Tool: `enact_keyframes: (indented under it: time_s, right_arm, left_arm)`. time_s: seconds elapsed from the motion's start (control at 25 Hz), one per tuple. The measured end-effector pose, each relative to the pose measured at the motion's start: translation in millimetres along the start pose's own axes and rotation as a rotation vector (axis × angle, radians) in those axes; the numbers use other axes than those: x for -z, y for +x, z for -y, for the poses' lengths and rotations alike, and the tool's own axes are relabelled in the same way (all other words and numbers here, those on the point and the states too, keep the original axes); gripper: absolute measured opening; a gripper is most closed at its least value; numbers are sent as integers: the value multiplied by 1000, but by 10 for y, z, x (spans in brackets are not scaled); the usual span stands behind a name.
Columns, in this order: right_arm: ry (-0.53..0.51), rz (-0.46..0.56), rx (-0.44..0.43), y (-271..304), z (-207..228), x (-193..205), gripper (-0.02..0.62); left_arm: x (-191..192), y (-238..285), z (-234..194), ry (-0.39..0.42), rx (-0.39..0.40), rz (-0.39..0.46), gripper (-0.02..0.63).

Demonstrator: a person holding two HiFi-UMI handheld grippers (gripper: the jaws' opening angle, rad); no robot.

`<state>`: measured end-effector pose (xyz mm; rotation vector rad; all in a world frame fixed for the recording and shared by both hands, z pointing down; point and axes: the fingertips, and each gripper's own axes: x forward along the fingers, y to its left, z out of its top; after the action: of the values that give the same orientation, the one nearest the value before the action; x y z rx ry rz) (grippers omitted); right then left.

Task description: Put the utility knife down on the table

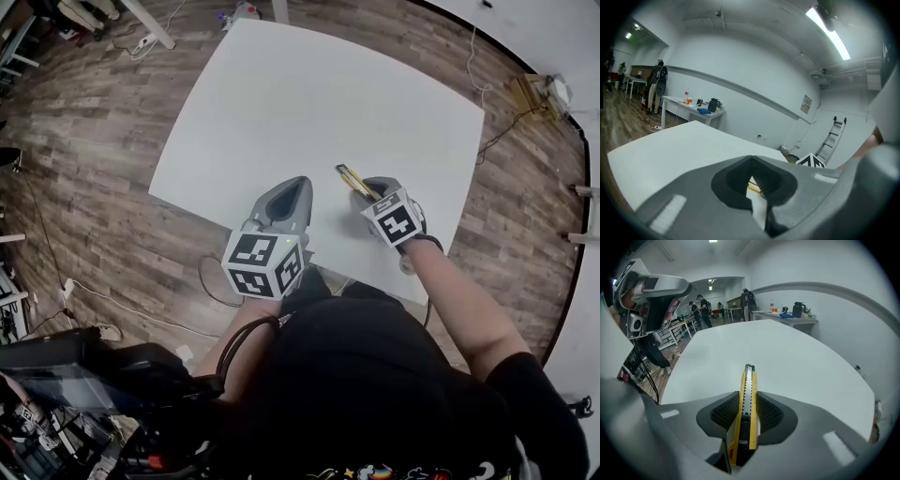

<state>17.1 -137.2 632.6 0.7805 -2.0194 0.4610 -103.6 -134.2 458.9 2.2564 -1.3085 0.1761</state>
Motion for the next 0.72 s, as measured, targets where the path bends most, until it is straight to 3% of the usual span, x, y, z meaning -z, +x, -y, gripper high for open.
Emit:
enact_keyframes:
  time_s: [0.16,0.24,0.32,0.36,0.44,0.56,0.72]
  right_arm:
    - [43,12,-16,26,11,-1,157]
    - [85,67,-19,-21,29,-78,229]
    - [183,171,-18,-246,70,-244,238]
    - [248,249,-7,-445,111,-355,225]
    - [367,433,44,-990,214,-587,27]
    - [445,659,137,-1879,317,-807,26]
    - [449,762,266,-2577,387,-674,25]
  left_arm:
    - [-14,-46,-17,11,22,-4,0]
    - [-35,-76,-26,18,36,-7,0]
    - [-73,-88,-23,29,50,-8,0]
    - [-95,-89,-13,35,57,-9,0]
    - [-157,-78,27,55,74,-7,0]
    - [-296,-47,131,100,104,6,0]
    - [-391,-8,330,150,142,20,0]
